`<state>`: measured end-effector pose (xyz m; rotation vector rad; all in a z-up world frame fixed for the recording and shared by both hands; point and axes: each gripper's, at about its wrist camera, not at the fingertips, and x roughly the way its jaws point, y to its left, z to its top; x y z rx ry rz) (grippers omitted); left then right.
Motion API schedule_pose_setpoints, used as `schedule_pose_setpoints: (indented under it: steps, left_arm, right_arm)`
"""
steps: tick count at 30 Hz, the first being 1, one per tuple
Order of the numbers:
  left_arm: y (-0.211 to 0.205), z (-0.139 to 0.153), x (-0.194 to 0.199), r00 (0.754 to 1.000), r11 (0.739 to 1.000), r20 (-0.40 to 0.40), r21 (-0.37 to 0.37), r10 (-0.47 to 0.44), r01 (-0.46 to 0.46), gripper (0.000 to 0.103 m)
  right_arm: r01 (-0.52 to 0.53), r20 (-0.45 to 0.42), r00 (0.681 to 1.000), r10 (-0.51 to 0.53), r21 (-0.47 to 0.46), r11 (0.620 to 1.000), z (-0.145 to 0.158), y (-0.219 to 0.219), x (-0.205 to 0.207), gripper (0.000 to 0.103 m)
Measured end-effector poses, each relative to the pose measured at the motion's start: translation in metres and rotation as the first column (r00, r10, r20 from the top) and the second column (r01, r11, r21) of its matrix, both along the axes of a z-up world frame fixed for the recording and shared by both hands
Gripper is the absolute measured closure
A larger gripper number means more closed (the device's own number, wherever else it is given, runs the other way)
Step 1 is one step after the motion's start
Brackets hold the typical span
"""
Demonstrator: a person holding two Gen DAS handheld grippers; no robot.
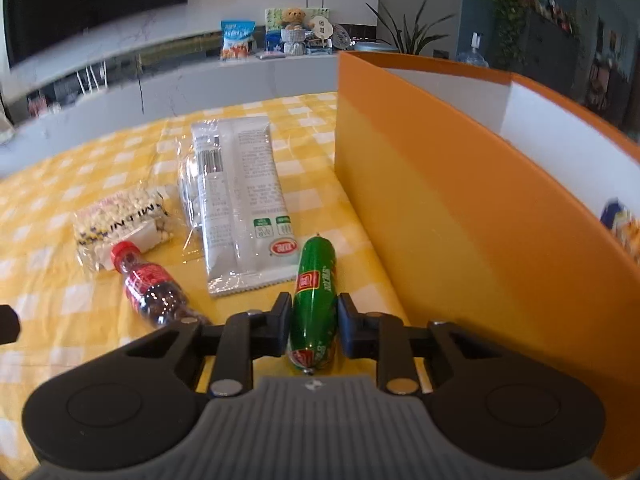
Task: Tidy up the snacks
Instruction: 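Lower the right gripper onto the green sausage stick and close on it, then grasp the red-capped cola bottle with the left gripper while the right holds the sausage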
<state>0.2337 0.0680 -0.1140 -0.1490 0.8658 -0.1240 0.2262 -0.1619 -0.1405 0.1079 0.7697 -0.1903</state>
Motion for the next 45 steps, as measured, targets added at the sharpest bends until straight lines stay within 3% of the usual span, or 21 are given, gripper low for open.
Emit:
schedule_pose_setpoints:
  steps: [5,11,17,18,20,22,25,28,33,40,45]
  left_arm:
    - [-0.006,0.005,-0.004,1.000,0.999,-0.002,-0.036,-0.018,0.018,0.013]
    - [-0.017,0.006,-0.010,0.999,0.999,-0.022,-0.046,-0.027,0.026,0.013]
    - [-0.026,0.005,-0.018,0.998,0.996,-0.058,-0.087,-0.027,0.022,0.014]
    - [-0.028,0.006,-0.019,0.998,0.996,-0.059,-0.086,-0.022,0.017,0.014]
    - [-0.031,0.010,-0.018,0.998,0.997,-0.056,-0.075,-0.007,0.003,0.014]
    - [-0.035,0.013,-0.014,0.998,0.998,-0.057,-0.064,0.012,-0.015,0.014]
    - [-0.044,0.019,-0.006,0.998,0.998,-0.059,-0.059,0.020,-0.023,0.014]
    - [-0.053,0.025,0.006,0.998,0.998,-0.064,-0.058,0.020,-0.023,0.014]
    - [-0.061,0.023,0.037,0.990,0.998,-0.132,-0.033,0.049,-0.054,0.015]
    - [-0.088,0.009,0.070,0.979,0.995,-0.188,0.079,0.074,-0.060,0.019]
    - [-0.100,-0.011,0.086,0.963,0.997,-0.259,0.060,0.070,-0.056,0.021]
  right_arm:
    - [-0.076,-0.011,0.997,0.076,-0.001,0.997,0.002,-0.008,-0.015,0.082]
    - [-0.240,-0.059,0.969,0.239,-0.015,0.971,0.007,-0.006,-0.029,0.081]
    - [-0.328,-0.053,0.944,0.326,-0.024,0.944,0.006,-0.005,-0.036,0.077]
    - [-0.322,-0.059,0.945,0.321,-0.013,0.946,0.007,-0.006,-0.034,0.074]
    - [-0.354,-0.065,0.933,0.355,0.029,0.935,0.007,-0.007,-0.031,0.052]
    - [-0.386,-0.068,0.918,0.390,0.056,0.921,0.007,-0.009,-0.029,0.049]
    - [-0.366,-0.054,0.927,0.372,0.102,0.925,0.006,-0.013,-0.029,0.048]
    - [-0.384,-0.045,0.920,0.389,0.090,0.919,0.004,-0.011,-0.030,0.047]
    - [-0.349,-0.033,0.934,0.356,0.129,0.928,0.004,-0.014,-0.029,0.044]
    - [-0.388,-0.017,0.920,0.391,0.106,0.916,0.003,-0.013,-0.031,0.041]
    - [-0.384,-0.007,0.922,0.386,0.099,0.918,0.002,-0.013,-0.031,0.042]
